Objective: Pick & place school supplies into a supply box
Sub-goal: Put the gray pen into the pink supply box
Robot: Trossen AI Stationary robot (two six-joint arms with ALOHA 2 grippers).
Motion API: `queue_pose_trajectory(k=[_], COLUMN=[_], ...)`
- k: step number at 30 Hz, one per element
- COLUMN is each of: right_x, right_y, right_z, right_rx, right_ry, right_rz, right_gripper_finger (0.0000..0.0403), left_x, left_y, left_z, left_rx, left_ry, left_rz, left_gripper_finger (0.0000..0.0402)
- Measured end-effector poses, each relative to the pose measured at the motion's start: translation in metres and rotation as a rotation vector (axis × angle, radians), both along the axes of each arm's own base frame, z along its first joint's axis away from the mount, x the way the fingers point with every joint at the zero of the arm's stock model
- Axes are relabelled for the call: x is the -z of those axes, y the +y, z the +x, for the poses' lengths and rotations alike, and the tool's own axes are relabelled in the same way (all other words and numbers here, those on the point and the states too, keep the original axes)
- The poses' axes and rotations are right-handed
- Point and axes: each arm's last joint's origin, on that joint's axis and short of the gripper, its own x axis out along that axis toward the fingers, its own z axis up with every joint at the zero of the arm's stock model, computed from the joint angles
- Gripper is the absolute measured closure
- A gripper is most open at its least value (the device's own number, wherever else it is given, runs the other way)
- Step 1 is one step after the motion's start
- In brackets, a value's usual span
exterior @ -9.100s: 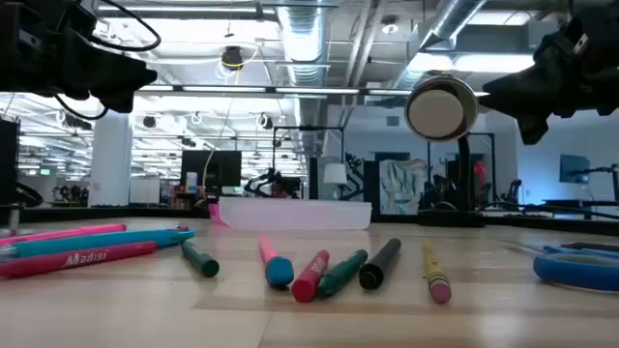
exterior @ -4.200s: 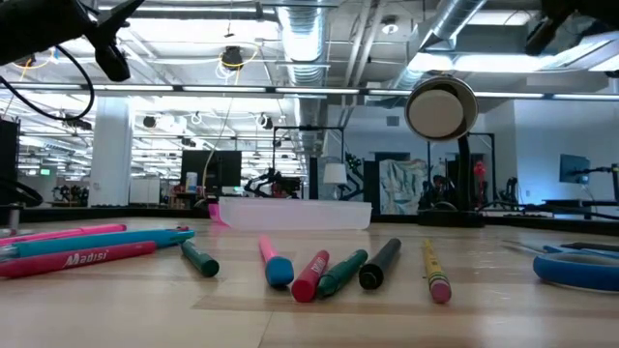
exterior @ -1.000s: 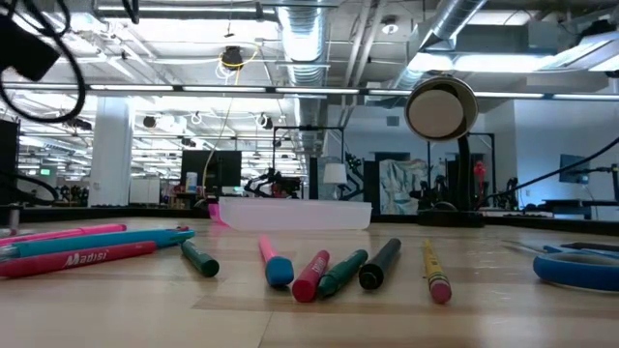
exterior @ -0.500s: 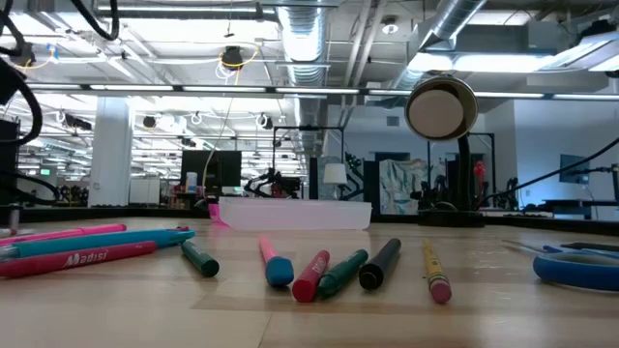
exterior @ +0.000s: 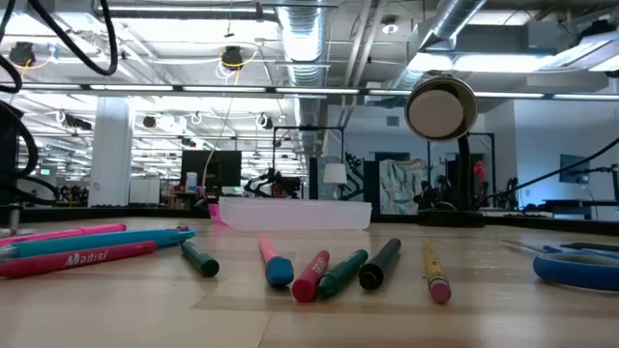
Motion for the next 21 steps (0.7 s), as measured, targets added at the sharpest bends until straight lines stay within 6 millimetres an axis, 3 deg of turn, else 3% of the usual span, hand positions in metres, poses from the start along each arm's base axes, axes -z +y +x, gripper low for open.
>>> queue_pose_trajectory(k=[21], right_x=[0.0], right_y=[0.0], right_z=[0.0], right_rx=[0.002], right_ry=[0.001], right_rz=[0.0], right_gripper_finger=[0.031], left_x=[0.015], left_y=[0.003], left_z=[-0.004], left_rx=[0.021], left_ry=[-0.021], left_rz=[-0.081], left_gripper_finger=[0.0233])
